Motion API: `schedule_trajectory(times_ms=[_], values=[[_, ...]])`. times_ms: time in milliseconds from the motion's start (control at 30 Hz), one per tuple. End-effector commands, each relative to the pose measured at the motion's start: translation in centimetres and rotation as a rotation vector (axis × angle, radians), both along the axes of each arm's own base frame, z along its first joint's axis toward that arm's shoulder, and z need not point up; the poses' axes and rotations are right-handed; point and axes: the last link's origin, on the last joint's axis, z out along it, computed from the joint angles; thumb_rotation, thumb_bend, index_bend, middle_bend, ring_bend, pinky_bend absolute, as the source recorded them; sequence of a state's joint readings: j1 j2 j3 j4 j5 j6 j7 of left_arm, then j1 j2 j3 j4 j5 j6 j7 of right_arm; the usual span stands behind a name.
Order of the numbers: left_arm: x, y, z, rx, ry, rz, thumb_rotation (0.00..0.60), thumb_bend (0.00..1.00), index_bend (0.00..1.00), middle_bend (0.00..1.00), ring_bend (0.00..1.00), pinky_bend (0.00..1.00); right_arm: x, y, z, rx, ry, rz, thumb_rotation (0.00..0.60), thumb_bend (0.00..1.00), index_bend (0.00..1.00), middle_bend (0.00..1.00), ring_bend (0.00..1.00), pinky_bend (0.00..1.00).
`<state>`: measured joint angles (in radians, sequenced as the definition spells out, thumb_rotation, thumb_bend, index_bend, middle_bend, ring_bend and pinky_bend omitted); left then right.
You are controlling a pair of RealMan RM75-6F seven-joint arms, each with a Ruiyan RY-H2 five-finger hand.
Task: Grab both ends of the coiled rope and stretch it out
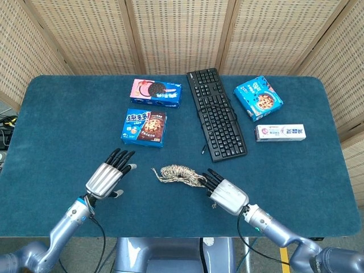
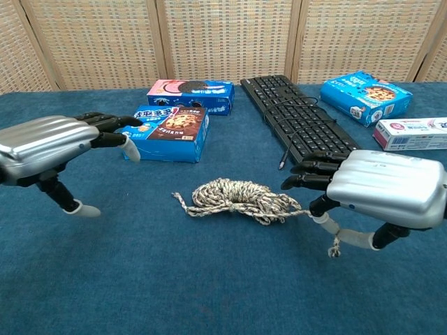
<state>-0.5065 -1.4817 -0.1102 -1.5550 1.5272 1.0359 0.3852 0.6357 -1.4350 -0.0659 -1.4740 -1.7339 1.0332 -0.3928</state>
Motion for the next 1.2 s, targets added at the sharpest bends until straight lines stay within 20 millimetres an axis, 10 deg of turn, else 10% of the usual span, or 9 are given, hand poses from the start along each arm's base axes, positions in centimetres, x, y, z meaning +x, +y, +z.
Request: schedule_trajectory(times_ms=[33,467,1200], values=[[1.1,1.2,-1.5,-0.017,0.002,-0.012,0.600,0.18,0.32,0.00,0.00,0.00,-0.1,-0.1,0.0,0.002,0.000,-0.002,0.600,0.73,0.62,0.09,0.00,0.00],[4.9,4.5,-6.8,-0.084,-0.005,0.023,0.600,0.31,0.37,0.00,0.00,0.00,-0.8,-0.8,0.0,0.006,0.011,-0.022,0.600,0.73,0.62,0.09,0.00,0.00],[5.0,6.0,-9.6,-0.084,0.059,0.043,0.600,0.37,0.46,0.00,0.00,0.00,-1.4,-1.1,-0.1,0.003,0.021,-0.034,0.600,0.73,0.62,0.09,0.00,0.00]])
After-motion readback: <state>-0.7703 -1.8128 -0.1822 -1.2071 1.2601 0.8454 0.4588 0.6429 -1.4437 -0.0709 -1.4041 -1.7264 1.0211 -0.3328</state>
